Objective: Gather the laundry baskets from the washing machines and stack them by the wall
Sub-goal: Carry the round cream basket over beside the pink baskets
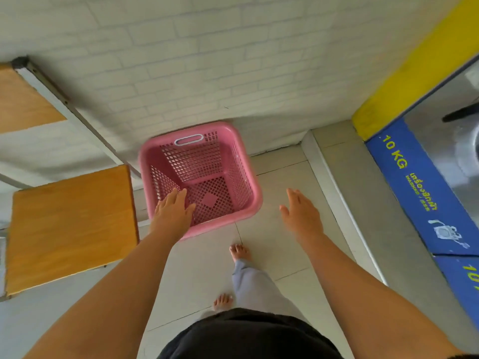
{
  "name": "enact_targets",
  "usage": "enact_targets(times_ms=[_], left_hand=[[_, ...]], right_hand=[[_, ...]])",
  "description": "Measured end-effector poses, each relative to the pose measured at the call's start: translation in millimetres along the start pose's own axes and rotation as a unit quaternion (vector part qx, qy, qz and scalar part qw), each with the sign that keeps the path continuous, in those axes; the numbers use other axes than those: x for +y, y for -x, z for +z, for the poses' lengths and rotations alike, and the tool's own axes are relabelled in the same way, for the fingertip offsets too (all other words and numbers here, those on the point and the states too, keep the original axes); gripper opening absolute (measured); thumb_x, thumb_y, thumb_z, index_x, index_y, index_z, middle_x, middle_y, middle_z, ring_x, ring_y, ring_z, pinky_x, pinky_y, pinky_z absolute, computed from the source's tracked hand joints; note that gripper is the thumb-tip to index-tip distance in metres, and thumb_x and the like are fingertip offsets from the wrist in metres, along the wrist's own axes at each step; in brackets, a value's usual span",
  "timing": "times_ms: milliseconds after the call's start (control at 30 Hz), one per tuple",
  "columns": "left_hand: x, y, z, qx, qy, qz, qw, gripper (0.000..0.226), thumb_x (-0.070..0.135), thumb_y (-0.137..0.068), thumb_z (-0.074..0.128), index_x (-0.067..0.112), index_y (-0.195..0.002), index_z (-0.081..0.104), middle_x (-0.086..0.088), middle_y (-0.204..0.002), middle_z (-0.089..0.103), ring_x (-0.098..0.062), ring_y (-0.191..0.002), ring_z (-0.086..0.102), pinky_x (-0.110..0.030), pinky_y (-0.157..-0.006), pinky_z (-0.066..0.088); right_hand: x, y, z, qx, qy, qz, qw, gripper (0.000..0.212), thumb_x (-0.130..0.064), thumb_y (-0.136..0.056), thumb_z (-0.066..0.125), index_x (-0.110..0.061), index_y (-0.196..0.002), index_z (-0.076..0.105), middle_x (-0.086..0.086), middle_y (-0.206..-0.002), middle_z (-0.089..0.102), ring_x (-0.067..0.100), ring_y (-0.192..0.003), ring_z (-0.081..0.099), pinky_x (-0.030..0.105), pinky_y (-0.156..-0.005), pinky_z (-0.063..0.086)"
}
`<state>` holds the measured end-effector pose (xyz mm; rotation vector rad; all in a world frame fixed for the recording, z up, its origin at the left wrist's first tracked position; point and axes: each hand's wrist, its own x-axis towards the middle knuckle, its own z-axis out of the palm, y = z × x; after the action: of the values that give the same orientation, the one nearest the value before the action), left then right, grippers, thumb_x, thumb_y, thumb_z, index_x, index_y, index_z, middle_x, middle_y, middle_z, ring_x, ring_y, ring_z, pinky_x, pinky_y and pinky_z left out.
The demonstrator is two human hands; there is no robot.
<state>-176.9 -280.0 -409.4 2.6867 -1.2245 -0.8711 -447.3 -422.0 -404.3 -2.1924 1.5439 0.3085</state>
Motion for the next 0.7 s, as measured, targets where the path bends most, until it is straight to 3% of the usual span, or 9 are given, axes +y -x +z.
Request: enact_targets(times_ms=[167,367,567,700], left_hand=[[13.7,33.5,8.2,-0.016,-0.029,0.094,0.995,0.058,0.045,-0.099,0.034,0.019,-0.151,0.026,-0.009,-0.159,0.021,-0.033,-0.145,0.023,-0.048,-0.119,0.019],[60.3,78.4,24.1,-0.044,-0.072,0.221,0.972,0.054,0.035,-0.101,0.036,0.011,-0.148,0.031,-0.018,-0.154,0.028,-0.036,-0.141,0.028,-0.049,-0.114,0.027],[142.4,127.2,59.5,-0.099,-0.124,0.340,0.927,0.049,0.032,-0.099,0.041,0.005,-0.140,0.040,-0.020,-0.143,0.042,-0.039,-0.126,0.046,-0.049,-0.106,0.039],[201.0,173.8,96.9,-0.113,-0.157,0.412,0.890,0.052,0.036,-0.100,0.041,0.013,-0.146,0.035,-0.014,-0.148,0.038,-0.035,-0.132,0.042,-0.045,-0.107,0.035]], right_hand=[[32.3,80.0,10.2,0.028,-0.071,0.085,0.993,0.057,-0.035,-0.102,0.037,-0.016,-0.153,0.022,0.009,-0.160,0.022,0.028,-0.144,0.028,0.042,-0.114,0.028],[89.2,178.9,27.6,0.049,-0.147,0.189,0.970,0.054,-0.036,-0.103,0.034,-0.016,-0.152,0.027,0.009,-0.160,0.024,0.029,-0.144,0.027,0.043,-0.114,0.027],[152.7,276.3,54.4,0.107,-0.222,0.304,0.920,0.051,-0.037,-0.102,0.036,-0.016,-0.148,0.035,0.008,-0.153,0.037,0.030,-0.138,0.037,0.044,-0.110,0.033],[197.5,346.2,78.0,0.141,-0.261,0.387,0.873,0.048,-0.037,-0.101,0.037,-0.018,-0.145,0.039,0.009,-0.146,0.046,0.030,-0.132,0.043,0.043,-0.107,0.036]])
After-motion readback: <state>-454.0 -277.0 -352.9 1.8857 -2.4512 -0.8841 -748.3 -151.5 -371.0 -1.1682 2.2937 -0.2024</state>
